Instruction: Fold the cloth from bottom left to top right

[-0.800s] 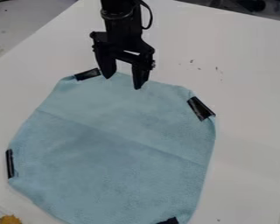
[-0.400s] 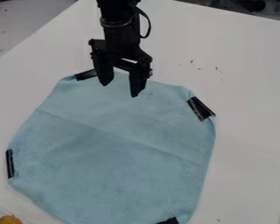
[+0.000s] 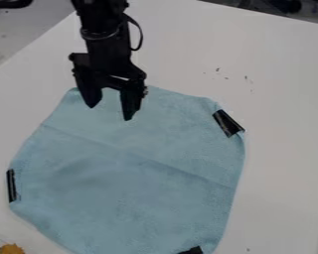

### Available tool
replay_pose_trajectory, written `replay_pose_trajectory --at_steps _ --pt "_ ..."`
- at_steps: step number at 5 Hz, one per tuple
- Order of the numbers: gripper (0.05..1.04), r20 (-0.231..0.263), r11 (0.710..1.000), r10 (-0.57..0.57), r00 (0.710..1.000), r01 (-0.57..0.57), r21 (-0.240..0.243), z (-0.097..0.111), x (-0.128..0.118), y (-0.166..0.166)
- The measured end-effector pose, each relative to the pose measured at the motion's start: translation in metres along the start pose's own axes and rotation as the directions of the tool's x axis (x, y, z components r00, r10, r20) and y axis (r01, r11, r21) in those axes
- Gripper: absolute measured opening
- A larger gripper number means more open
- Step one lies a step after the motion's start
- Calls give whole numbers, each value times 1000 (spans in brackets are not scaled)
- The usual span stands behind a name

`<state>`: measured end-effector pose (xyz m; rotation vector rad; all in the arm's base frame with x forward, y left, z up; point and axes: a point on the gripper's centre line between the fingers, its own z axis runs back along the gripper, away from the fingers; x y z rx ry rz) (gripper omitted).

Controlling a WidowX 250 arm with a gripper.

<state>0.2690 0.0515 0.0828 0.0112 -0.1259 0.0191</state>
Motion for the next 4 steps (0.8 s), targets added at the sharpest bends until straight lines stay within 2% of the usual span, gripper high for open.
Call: replay_pose_trajectory --at_steps 1,2,3,4 --pt "1001 19 996 87 996 -87 15 4 -40 14" --pt "1001 24 991 128 991 -129 22 0 -69 26" --pt "1001 21 986 165 986 -166 27 -10 -89 35" --pt "1001 24 986 167 986 -168 24 -12 -95 49"
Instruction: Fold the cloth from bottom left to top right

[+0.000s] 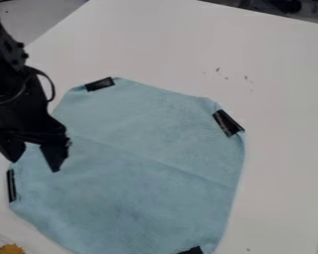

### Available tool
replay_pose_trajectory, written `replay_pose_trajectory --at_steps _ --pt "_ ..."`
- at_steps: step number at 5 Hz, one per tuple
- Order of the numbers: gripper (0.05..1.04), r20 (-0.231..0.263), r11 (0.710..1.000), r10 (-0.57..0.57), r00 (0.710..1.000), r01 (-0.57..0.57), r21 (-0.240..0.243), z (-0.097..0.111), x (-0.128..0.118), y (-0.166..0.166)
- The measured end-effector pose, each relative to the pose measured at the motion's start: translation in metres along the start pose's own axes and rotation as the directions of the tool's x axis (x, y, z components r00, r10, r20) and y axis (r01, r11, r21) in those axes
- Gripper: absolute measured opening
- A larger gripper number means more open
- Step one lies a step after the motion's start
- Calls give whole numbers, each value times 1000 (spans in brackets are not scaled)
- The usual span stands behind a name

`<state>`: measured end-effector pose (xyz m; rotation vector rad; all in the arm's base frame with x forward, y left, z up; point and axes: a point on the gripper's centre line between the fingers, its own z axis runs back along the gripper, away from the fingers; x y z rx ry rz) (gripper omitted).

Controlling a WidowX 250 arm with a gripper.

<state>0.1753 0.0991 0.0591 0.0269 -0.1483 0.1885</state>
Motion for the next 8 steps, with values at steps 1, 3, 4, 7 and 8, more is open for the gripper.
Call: replay_pose_trajectory --at_steps 1,3,4,7,8 --pt "1001 -43 1000 -6 999 5 -24 -7 -8 17" --pt "1001 -66 999 23 998 -26 -42 -22 -22 36" --pt "1001 -84 998 9 996 -15 -66 -34 -24 37" --pt "957 -100 995 -56 993 47 -90 -53 -11 47" --pt "671 -96 995 -55 994 46 -87 -55 -10 48"
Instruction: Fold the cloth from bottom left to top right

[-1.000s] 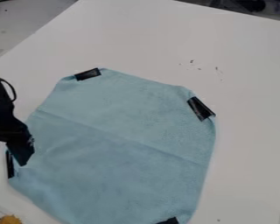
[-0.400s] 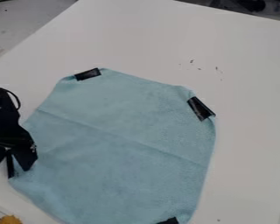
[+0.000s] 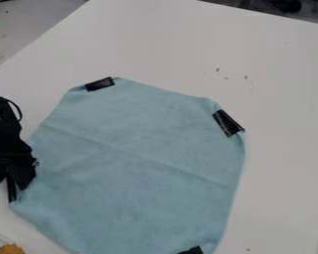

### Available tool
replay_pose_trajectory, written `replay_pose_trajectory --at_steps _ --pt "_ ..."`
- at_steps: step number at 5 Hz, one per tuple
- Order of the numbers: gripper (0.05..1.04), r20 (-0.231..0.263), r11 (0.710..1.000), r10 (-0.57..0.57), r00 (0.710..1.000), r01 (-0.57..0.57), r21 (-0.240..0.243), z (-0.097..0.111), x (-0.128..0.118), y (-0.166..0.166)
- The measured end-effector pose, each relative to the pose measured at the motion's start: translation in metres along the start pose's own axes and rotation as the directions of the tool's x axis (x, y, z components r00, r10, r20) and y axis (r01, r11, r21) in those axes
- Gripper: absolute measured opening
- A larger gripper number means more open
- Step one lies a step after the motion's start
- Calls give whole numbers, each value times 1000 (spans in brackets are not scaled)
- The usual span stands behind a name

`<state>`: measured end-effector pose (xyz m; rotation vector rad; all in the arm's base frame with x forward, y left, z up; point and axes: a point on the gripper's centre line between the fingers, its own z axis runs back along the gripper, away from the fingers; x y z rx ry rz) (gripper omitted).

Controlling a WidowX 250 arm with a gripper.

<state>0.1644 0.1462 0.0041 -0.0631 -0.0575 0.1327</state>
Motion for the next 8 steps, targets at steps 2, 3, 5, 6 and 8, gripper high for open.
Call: replay_pose_trajectory --at_steps 2,3,5,6,8 --pt "181 -14 1000 18 1000 -18 -8 2 -3 -2" --pt "79 -47 1000 5 999 -4 29 19 -6 2" --pt "62 -127 985 -67 990 86 146 67 25 -4" --pt "62 -104 977 -119 987 135 163 74 54 -24" --pt "62 -92 967 -222 971 231 105 50 111 -85"
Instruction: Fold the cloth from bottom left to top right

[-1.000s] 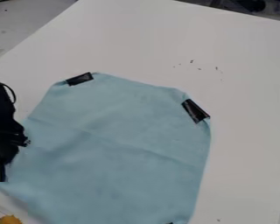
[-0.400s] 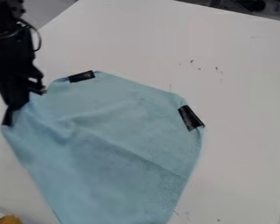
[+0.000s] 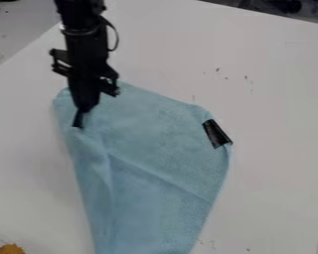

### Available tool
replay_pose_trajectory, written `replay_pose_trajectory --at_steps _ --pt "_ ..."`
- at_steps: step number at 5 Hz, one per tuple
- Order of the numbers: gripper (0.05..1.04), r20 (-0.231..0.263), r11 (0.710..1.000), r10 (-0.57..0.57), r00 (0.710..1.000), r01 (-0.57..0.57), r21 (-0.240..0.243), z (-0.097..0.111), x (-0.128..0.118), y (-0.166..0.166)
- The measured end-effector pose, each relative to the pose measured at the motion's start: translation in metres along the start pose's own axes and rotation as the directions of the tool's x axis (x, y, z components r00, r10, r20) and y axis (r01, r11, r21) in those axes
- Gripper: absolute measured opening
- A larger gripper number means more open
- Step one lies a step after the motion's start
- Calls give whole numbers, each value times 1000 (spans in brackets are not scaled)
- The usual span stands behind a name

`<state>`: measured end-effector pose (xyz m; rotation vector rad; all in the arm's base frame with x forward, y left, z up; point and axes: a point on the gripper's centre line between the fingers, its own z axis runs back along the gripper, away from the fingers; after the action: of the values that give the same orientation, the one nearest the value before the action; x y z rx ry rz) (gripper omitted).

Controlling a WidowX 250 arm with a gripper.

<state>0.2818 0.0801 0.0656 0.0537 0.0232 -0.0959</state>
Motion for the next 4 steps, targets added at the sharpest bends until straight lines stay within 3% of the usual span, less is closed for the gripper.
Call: replay_pose_trajectory --at_steps 2,4 --pt "62 48 997 -66 997 68 -40 -23 34 -19" --pt "87 111 993 -60 992 70 -93 -40 46 -29"
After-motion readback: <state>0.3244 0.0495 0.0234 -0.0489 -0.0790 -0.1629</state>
